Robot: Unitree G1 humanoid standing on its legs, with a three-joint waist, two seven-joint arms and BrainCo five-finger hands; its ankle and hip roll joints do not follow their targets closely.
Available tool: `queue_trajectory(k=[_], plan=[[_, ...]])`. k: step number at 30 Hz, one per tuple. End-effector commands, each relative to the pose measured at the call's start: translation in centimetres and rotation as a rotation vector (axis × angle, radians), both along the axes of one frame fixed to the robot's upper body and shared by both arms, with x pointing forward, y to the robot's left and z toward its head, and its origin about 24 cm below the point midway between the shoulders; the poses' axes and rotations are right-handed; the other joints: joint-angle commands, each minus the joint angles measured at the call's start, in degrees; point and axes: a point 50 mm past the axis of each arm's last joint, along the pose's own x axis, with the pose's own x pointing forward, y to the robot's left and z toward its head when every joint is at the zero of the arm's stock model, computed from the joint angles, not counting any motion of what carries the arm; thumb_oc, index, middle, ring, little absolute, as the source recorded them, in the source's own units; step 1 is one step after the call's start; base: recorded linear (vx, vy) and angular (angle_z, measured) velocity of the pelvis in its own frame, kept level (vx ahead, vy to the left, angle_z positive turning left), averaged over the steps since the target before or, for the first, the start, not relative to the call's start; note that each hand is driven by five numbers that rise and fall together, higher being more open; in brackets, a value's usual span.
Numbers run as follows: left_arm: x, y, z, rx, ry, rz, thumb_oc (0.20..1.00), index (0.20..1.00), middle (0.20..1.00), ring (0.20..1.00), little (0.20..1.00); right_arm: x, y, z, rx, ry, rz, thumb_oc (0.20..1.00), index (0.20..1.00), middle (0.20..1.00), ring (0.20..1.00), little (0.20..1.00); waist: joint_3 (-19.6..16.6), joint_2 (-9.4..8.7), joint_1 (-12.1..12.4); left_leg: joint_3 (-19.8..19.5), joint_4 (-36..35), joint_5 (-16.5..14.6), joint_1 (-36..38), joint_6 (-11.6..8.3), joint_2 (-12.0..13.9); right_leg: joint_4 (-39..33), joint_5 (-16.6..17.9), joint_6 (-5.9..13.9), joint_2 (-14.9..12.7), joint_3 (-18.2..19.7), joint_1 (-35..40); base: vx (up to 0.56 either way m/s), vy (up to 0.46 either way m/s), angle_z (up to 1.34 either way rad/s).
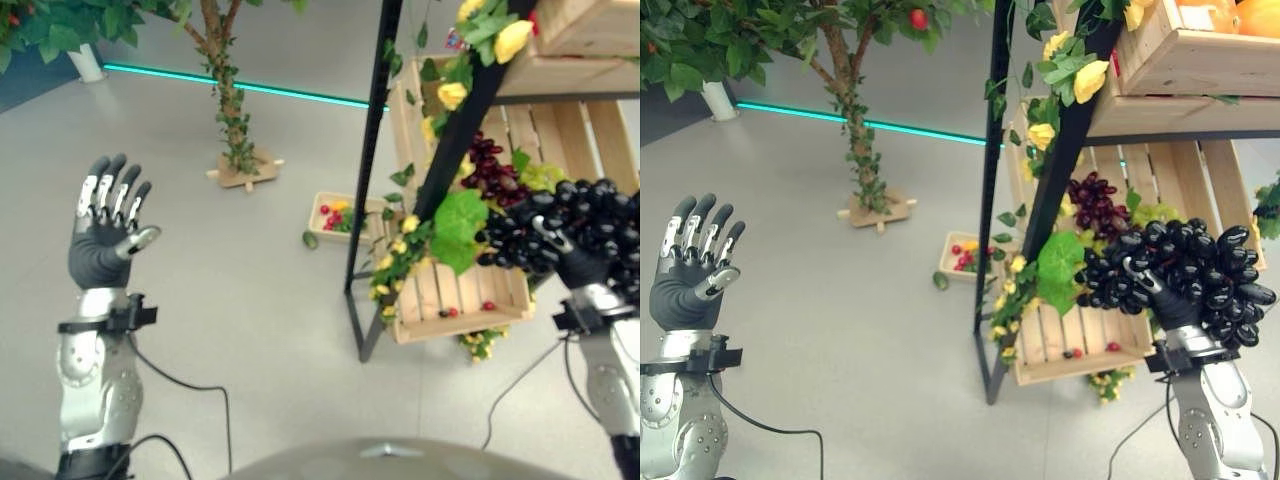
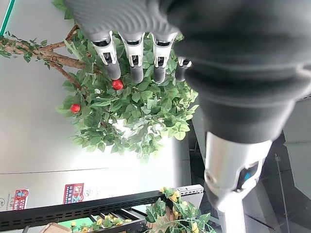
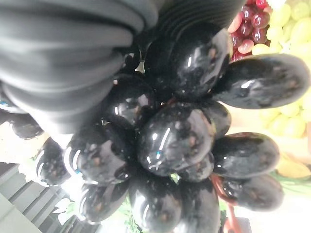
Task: Pick up the fruits from the basket on one side to the basket on the other side
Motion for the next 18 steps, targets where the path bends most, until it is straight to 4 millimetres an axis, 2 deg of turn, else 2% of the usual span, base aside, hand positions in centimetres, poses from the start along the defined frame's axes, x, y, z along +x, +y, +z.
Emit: queue_trajectory(k=[1, 9, 18], plan=[[-0.08, 1.19, 1.29, 0.063, -0.064, 0.057, 1.0, 1.0, 1.0, 1.0, 1.0, 0.27, -1.45, 3.64, -0.031, -0.204, -0.079, 0.2, 0.2, 0.2, 0.2, 0.2, -0.35, -1.66, 0.41, -0.03, 4.71, -8.85, 0.25, 1.16, -1.28, 0.72, 1.33, 4.29, -1.37, -2.09, -2.71, 0.0, 0.0, 0.0], [0.16, 1.15, 1.16, 0.041, -0.067, 0.056, 1.0, 1.0, 1.0, 1.0, 1.0, -0.07, -1.8, 3.59, -0.024, -0.21, -0.11, 0.2, 0.2, 0.2, 0.2, 0.2, 0.14, -1.32, -0.33, -0.05, 4.8, -8.74, 0.34, 0.97, -0.94, 1.98, 0.62, 3.86, -1.08, -2.09, -3.15, 0.01, -0.019, 0.0], [0.69, 0.67, 1.06, 0.031, -0.062, 0.042, 1.0, 1.0, 1.0, 1.0, 1.0, -0.21, -1.61, 3.74, -0.02, -0.22, -0.109, 0.2, 0.2, 0.2, 0.2, 0.2, 0.4, -1.93, -0.85, -1.14, 5.95, -8.6, 0.28, -0.43, 0.83, 2.16, -0.52, 2.55, 0.33, -3.19, -2.78, 0.03, -0.093, 0.01]])
